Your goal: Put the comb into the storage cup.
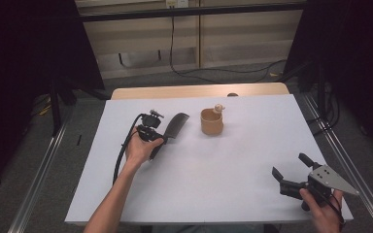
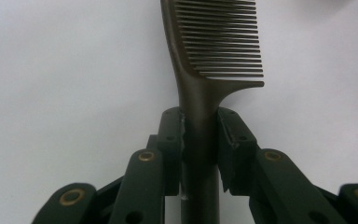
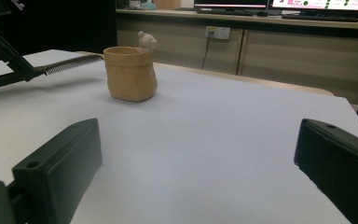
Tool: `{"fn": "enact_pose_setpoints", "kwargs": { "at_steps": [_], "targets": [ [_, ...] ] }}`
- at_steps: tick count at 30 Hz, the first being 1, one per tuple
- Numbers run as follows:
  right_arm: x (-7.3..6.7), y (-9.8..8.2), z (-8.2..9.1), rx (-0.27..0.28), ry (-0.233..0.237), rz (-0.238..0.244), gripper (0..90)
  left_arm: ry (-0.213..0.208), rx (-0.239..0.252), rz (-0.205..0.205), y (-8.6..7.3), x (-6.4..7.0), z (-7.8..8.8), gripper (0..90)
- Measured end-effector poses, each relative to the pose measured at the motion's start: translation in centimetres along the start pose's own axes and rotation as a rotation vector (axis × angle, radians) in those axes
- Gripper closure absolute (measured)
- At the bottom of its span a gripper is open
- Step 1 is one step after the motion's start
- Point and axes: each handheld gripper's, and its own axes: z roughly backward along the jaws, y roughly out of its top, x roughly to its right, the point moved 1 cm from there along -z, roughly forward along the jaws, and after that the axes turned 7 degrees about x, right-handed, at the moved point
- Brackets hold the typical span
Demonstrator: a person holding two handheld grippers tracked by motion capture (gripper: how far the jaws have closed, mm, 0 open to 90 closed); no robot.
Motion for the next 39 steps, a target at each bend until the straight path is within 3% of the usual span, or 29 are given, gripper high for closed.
{"fn": "enact_pose_setpoints", "kwargs": {
  "at_steps": [10, 15, 18, 22, 25, 31, 35, 39],
  "targets": [
    [0.0, 0.0, 0.0, 0.0, -0.001, -0.002, 0.1, -0.009, 0.094, 0.003, 0.1, 0.4, 1.5, 72.8],
    [0.0, 0.0, 0.1, 0.002, -0.003, 0.002, 0.1, -0.028, 0.122, -0.021, 0.1, 0.8, 2.1, 72.8],
    [0.0, 0.0, 0.1, 0.002, -0.002, 0.001, 0.1, -0.035, 0.165, -0.022, 0.1, 0.9, 2.3, 72.8],
    [0.0, 0.0, 0.1, 0.0, -0.001, 0.001, 0.1, -0.058, 0.214, -0.063, 0.3, 1.2, 2.9, 72.8],
    [0.0, 0.0, 0.1, 0.001, -0.003, 0.0, 0.1, -0.06, 0.254, -0.068, 0.3, 1.3, 3.4, 72.8],
    [0.0, 0.0, 0.1, 0.002, -0.002, 0.001, 0.2, -0.02, 0.311, -0.074, 0.5, 1.5, 4.2, 72.8],
    [0.0, 0.0, 0.1, 0.001, -0.002, 0.006, 0.2, -0.007, 0.386, -0.082, 0.5, 1.5, 4.8, 72.8],
    [0.0, 0.0, 0.1, 0.003, -0.003, 0.002, 0.2, 0.023, 0.416, -0.1, 0.7, 1.6, 5.2, 72.9]
  ]
}}
